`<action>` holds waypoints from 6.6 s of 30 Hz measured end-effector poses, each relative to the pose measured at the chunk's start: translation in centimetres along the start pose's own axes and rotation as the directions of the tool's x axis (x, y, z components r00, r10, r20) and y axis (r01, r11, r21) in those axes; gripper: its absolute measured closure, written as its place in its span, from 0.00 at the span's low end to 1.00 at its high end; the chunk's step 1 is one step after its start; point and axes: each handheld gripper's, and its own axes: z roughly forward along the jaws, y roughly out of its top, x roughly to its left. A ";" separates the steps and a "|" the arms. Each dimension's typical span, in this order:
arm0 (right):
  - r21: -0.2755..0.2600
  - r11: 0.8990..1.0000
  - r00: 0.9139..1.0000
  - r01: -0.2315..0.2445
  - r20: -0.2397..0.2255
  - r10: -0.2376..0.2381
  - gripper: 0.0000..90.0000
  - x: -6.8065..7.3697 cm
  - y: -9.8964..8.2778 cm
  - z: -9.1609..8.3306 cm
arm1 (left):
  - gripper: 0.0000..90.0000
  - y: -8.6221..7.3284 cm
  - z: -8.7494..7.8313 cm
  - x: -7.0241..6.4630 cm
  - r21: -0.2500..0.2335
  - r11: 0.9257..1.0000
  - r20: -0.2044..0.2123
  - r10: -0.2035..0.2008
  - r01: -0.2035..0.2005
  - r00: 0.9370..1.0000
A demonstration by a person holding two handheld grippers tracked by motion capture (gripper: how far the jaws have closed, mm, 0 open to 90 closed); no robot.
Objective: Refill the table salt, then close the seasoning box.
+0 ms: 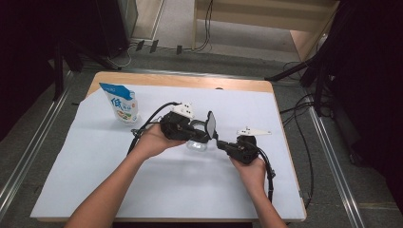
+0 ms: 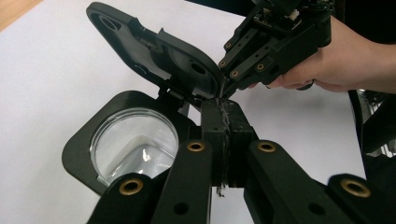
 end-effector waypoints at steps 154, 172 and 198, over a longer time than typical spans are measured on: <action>0.023 0.996 0.996 0.082 0.026 -0.082 0.65 -2.2 0.3 -0.8 | 0.47 -12.9 -14.4 5.9 -0.182 0.898 -0.286 -0.439 0.402 0.852; 0.041 0.996 0.997 0.075 0.006 -0.075 0.63 -2.3 0.4 -0.3 | 0.45 -13.8 -20.3 10.2 -0.201 0.896 -0.416 -0.445 0.397 0.793; 0.030 0.999 0.997 0.043 0.058 -0.045 0.63 -2.8 -1.3 -2.4 | 0.50 -12.6 -20.9 14.6 -0.197 0.929 -0.309 -0.363 0.314 0.879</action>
